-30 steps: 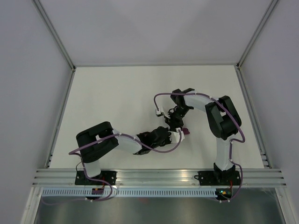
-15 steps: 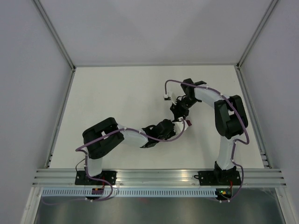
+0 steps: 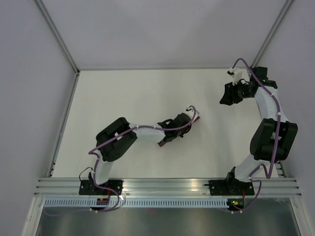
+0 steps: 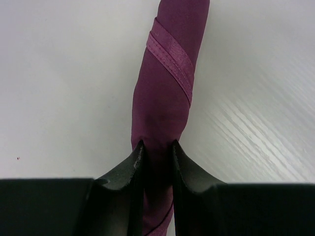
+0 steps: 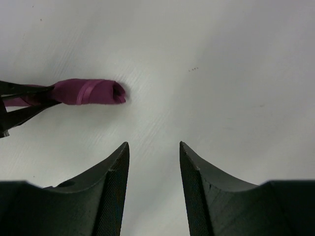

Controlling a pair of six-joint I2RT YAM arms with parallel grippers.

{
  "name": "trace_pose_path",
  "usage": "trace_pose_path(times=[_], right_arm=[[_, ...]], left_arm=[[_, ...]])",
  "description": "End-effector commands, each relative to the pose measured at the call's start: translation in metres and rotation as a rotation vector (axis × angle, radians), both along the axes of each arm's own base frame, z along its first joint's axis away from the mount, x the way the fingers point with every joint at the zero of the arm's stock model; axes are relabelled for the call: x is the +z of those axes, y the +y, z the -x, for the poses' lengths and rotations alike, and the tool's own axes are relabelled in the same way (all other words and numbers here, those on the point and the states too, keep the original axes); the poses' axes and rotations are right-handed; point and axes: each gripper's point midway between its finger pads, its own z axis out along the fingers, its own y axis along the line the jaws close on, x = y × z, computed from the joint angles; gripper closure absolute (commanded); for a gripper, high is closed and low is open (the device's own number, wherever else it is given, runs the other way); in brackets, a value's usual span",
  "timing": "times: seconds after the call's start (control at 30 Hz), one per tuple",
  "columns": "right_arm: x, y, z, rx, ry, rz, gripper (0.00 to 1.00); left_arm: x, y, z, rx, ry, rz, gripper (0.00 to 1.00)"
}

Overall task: Fold the napkin, place the utensils inside, and roll it up
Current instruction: Roll the napkin with the utensil

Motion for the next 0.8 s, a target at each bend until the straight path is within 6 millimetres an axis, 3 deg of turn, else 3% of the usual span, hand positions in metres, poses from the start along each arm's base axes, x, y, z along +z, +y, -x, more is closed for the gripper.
trace_pose_path(times=[0.0,0.07,0.2,0.53,0.77], right_arm=[[0.032,-0.014,0.015,-0.035,-0.047,-0.028,0.49],[0.031,-0.024,0.026,-0.054,-0.04,-0.026,0.49],[0.044,-0.031,0.046,-0.065,-0.074,-0.009,0.49],[0.071,-0.029,0.078,-0.06,-0.152,0.024,0.47],[0.069,-0.023,0.084,-0.04,-0.138,0.002,0.46]], left_arm=[[-0.07,0.072,0.017,0.228,0.254,-0.241,0.98],[-0.078,0.084,0.016,0.314,0.321,-0.254,0.98],[-0.077,0.101,-0.009,0.463,0.392,-0.195,0.98],[-0.071,0.107,-0.036,0.582,0.535,-0.106,0.96],[-0.068,0.109,-0.06,0.649,0.624,-0.012,0.95]])
